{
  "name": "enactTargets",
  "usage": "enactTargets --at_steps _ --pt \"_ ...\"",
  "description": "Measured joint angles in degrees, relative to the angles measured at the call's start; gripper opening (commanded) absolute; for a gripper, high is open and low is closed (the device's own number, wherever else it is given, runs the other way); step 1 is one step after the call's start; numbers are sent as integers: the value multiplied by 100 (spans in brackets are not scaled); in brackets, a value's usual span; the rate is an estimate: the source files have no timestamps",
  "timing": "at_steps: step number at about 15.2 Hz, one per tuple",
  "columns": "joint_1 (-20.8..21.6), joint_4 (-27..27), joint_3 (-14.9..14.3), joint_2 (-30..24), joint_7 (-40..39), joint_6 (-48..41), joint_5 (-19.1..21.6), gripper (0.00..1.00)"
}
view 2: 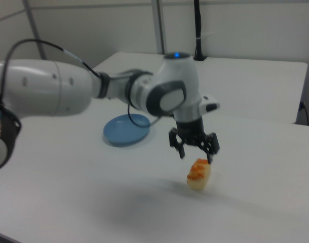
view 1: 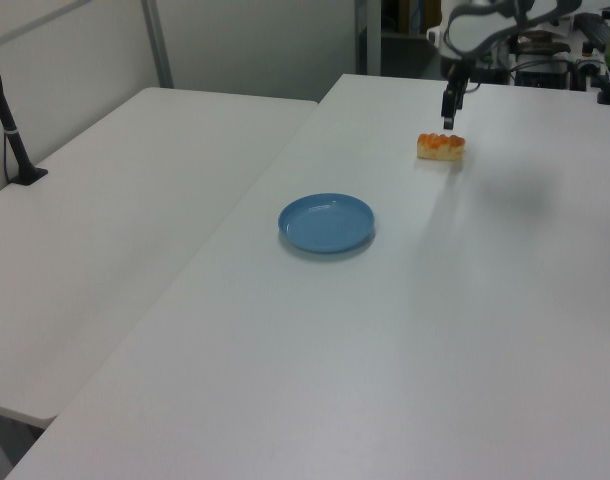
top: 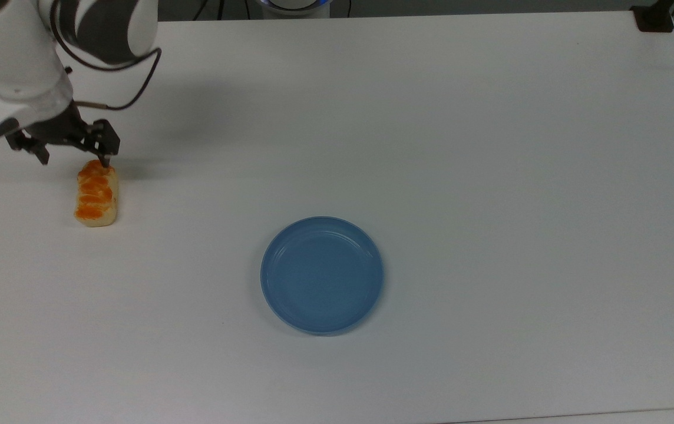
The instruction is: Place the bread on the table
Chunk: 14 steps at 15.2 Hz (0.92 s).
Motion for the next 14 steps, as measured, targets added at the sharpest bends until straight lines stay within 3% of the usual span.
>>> enactTargets --at_steps 3,7,10,14 --pt "115 215 14 -640 494 -1102 263 100" --pt "511 302 30 -1613 1583 -2252 324 100" --pt "1224 254 -13 -2343 2086 -3037 333 100" --pt "2093 -39 -301 -2675 2272 -3049 325 100"
